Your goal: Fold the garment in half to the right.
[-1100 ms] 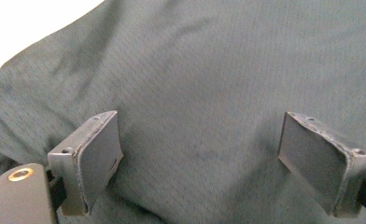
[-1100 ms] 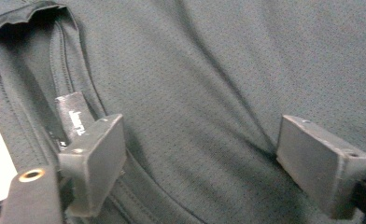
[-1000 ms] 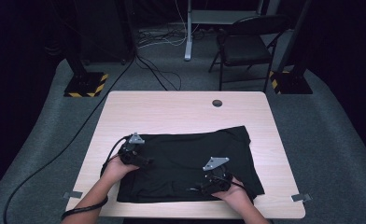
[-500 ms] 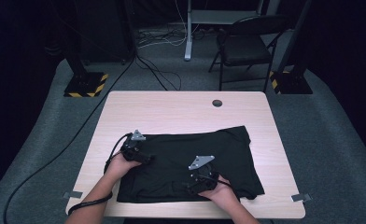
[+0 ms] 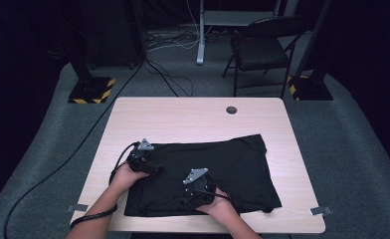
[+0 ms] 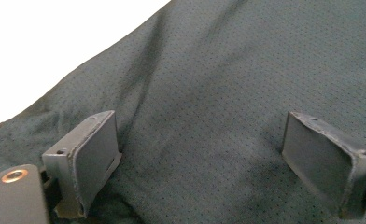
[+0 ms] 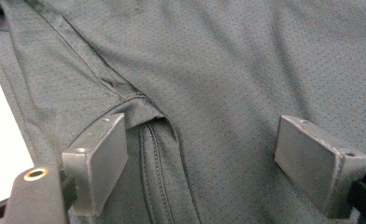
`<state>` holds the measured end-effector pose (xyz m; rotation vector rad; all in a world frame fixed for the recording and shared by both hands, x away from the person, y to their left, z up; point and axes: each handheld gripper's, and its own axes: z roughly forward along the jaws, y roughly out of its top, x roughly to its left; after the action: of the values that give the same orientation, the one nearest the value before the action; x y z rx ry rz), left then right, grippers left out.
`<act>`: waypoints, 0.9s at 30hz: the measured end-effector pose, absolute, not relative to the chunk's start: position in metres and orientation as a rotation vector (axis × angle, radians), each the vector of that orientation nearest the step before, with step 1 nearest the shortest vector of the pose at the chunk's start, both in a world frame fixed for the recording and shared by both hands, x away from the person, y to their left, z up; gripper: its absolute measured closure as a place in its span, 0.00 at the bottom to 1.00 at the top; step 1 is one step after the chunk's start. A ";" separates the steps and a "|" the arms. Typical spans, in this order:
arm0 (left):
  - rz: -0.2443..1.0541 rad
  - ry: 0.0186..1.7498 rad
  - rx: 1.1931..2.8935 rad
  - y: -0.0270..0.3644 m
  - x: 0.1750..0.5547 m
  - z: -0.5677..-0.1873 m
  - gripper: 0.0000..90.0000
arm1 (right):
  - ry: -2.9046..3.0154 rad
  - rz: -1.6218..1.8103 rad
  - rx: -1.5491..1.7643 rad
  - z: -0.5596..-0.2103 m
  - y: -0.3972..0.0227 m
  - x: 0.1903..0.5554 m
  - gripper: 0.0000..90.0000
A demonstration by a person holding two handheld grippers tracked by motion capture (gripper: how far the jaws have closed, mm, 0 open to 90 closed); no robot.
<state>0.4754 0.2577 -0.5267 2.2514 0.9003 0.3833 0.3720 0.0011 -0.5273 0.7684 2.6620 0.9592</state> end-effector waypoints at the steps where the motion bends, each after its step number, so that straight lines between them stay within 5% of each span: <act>1: 0.384 0.906 2.250 0.258 0.475 -0.526 0.13 | 2.662 0.958 0.764 -0.527 0.001 0.372 0.18; 27: 0.426 0.934 2.233 0.274 0.451 -0.525 0.13 | 2.743 1.049 0.613 -0.522 0.055 0.370 0.18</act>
<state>0.4512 0.2742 -0.5255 2.2335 0.9337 0.4256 0.3700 0.0551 -0.5216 0.6127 2.7432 1.0487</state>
